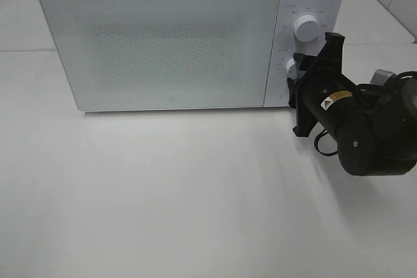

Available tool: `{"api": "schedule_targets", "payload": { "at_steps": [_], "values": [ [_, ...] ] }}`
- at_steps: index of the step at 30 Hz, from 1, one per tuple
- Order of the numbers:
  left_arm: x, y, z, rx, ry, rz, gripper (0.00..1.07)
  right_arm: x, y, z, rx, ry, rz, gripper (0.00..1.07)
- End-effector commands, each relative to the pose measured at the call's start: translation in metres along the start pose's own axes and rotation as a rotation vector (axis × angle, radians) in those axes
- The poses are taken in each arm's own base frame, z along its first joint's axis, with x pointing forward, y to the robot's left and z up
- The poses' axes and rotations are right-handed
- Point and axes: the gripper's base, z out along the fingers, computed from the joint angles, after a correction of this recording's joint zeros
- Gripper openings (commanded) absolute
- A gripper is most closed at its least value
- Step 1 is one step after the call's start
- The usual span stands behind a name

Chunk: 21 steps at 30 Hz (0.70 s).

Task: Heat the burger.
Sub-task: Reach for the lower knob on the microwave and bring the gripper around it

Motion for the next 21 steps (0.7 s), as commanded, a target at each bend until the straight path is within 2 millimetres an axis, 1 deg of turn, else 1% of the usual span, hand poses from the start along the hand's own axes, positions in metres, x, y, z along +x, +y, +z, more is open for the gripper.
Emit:
{"api": "schedule_targets", "payload": {
  "at_steps": [1, 16, 21],
  "values": [
    [0.0013, -0.0002, -0.0018, 0.006, -0.022, -0.006, 1.00, 0.0060, 0.0181, 0.0056, -0.135, 0.047, 0.004, 0.18],
    [0.0013, -0.0002, -0.0018, 0.006, -0.022, -0.006, 1.00, 0.0056, 0.0182, 0.0056, -0.136, 0.042, 0.006, 0.20],
    [0.0013, -0.0002, -0.0018, 0.006, -0.022, -0.006, 1.00, 0.0056, 0.0182, 0.0056, -0.136, 0.042, 0.006, 0.24]
  ]
}}
